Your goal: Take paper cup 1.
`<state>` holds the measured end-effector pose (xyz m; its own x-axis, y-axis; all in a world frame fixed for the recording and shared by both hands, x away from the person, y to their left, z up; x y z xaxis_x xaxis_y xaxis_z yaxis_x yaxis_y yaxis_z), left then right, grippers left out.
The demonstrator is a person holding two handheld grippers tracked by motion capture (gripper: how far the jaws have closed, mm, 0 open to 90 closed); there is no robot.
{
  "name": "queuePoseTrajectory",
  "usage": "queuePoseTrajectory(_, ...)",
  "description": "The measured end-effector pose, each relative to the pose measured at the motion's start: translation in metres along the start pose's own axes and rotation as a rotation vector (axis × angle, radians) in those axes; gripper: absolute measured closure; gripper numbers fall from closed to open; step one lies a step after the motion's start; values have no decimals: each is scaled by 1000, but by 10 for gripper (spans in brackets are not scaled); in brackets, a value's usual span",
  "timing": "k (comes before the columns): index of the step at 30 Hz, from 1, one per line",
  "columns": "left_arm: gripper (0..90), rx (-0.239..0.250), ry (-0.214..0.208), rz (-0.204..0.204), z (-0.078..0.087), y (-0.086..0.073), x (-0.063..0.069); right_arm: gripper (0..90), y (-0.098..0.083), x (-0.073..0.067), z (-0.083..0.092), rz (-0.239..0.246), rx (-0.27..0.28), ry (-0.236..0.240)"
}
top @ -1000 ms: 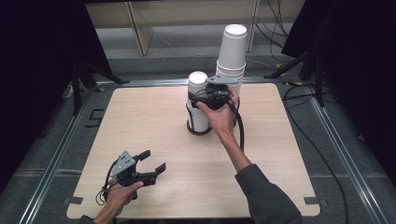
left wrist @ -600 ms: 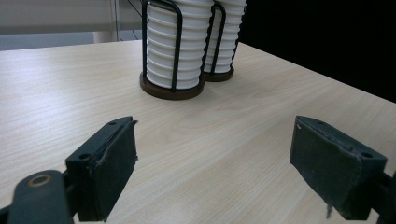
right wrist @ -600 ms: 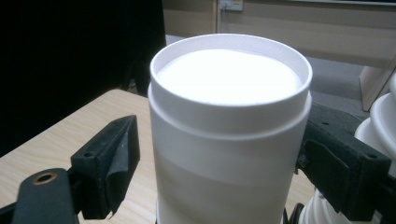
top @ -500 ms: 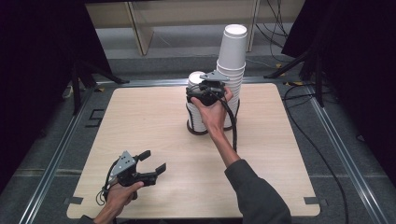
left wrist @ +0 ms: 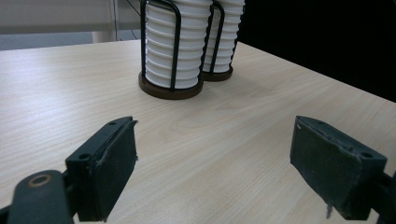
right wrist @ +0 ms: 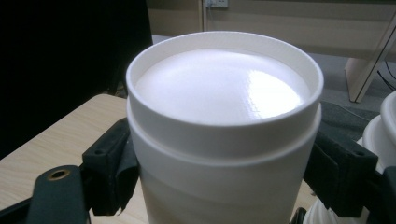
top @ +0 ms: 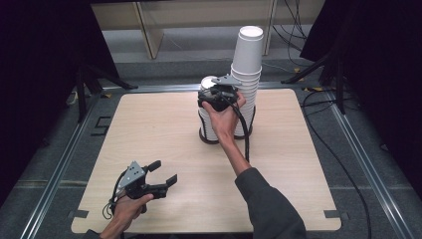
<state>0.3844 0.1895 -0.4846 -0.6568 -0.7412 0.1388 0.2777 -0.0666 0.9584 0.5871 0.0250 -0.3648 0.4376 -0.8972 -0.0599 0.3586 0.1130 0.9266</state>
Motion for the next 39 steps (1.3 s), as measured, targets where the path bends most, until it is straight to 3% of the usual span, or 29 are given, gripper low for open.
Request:
queuePoseTrajectory(7, 140, -1, 0, -1, 0, 0, 0, 212, 7, -1, 4, 0, 31, 4)
queuePoseTrajectory(8, 140, -1, 0, -1, 0, 0, 0, 213, 10, -2, 7, -19, 35, 11)
queuePoseTrajectory(19, 140, 0, 0, -3, 0, 0, 0, 216, 53, -9, 34, 13, 109, 33)
queuePoseTrajectory(33, 140, 21, -20, 17, -2, 0, 3, 216, 89, -12, 63, 28, 192, 75)
queuePoseTrajectory(38, 140, 23, -20, 10, -2, 1, 2, 216, 95, -21, 79, 45, 202, 125)
queuePoseTrajectory(39, 140, 12, -10, -6, -1, 0, 0, 216, 93, -29, 86, 65, 198, 155)
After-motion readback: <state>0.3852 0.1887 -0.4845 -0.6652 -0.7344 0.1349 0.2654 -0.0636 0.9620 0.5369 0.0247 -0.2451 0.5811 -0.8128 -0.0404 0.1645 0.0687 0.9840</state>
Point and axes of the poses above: each handheld gripper's, and its own axes: z roughly backward along the jaws, y roughly out of its top, x roughly to its right, the point moved 9 cm from there along -z, roughly forward along the jaws, and after that the axes turned 1 degree about z, right-handed, at the moved point
